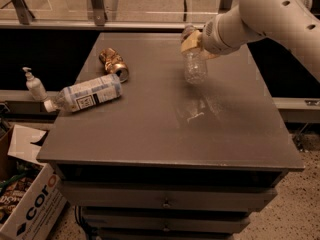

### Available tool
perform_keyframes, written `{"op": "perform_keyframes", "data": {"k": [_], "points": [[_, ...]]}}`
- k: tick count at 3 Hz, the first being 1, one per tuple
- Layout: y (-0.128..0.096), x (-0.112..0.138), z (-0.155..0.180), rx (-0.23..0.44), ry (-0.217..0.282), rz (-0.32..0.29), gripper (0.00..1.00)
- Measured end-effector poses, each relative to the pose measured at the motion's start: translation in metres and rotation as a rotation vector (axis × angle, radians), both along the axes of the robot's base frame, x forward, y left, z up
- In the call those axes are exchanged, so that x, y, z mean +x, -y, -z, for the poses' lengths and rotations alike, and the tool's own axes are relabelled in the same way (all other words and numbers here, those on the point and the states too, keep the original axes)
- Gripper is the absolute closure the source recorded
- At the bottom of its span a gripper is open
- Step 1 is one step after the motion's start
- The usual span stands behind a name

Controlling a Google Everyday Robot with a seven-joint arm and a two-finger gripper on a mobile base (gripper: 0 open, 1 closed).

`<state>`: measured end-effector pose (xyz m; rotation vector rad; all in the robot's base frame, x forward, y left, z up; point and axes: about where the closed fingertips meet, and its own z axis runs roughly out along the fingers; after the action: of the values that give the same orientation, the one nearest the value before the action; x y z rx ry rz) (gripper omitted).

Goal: Place water bottle upright

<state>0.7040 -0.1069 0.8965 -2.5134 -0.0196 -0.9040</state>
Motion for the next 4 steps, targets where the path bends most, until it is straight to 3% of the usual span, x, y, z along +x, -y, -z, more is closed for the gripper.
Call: {"op": "perform_keyframes", "data": {"k": [2, 4], "points": [[0.004, -0.025, -0.03, 0.176, 0.154, -0.176, 1.0], [-0.005, -0.047, -0.046, 0.256, 0.36, -0.353, 1.0]]}}
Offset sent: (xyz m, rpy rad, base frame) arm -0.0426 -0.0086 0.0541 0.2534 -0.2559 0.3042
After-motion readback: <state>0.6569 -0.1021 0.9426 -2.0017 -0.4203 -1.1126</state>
